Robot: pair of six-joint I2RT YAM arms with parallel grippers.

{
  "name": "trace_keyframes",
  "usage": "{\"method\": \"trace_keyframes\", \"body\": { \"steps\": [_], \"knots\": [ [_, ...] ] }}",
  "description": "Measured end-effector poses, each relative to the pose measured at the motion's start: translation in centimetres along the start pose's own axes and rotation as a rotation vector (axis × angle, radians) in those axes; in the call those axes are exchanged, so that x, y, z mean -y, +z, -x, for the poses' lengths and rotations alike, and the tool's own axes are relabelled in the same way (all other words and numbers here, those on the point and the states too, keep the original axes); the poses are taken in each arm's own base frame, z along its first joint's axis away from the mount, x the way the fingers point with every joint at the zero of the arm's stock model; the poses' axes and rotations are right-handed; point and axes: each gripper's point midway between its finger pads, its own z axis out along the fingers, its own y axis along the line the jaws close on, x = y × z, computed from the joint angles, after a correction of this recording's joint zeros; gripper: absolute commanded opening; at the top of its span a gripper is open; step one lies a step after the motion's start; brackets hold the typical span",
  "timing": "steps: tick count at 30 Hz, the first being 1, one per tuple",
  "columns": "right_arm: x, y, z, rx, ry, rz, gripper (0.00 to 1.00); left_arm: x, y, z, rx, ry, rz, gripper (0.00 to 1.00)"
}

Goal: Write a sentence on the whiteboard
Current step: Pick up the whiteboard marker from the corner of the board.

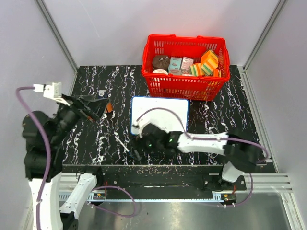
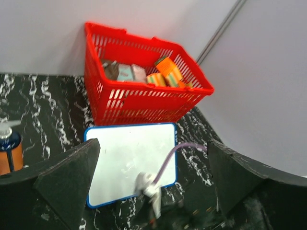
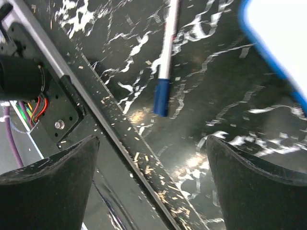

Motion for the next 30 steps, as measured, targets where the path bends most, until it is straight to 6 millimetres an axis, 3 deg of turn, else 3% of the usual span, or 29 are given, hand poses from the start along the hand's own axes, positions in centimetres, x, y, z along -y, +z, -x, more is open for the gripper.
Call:
{"method": "trace_keyframes", "body": {
  "steps": [4,11,18,25,30],
  "knots": [
    [-3.0,3.2,-2.5,-0.054,-0.065,0.006,0.93,2.8,-2.1,2.1,0.057,0.039,-0.071,0.99],
    [-5.8,6.5,-2.9,-0.044,-0.108,-0.01,0.84,3.5,-3.2,1.0,0.028,0.04,-0.102,0.99],
    [-4.3,8.2,-2.1,-0.005,-0.121,-0.15,0.78,3.1,-3.1,-0.5,-0.014,0.023,-0.105,0.99],
    [-2.9,9.1,-2.3,-0.016,-0.14,-0.231,0.56,3.2,-3.6,-1.0,-0.023,0.019,-0.109,0.99],
    [-1.5,10.0,-4.1,-0.062,-0.156,-0.269,0.4,3.1,-3.7,-1.4,-0.025,0.018,-0.108,0.99]
  ]
}}
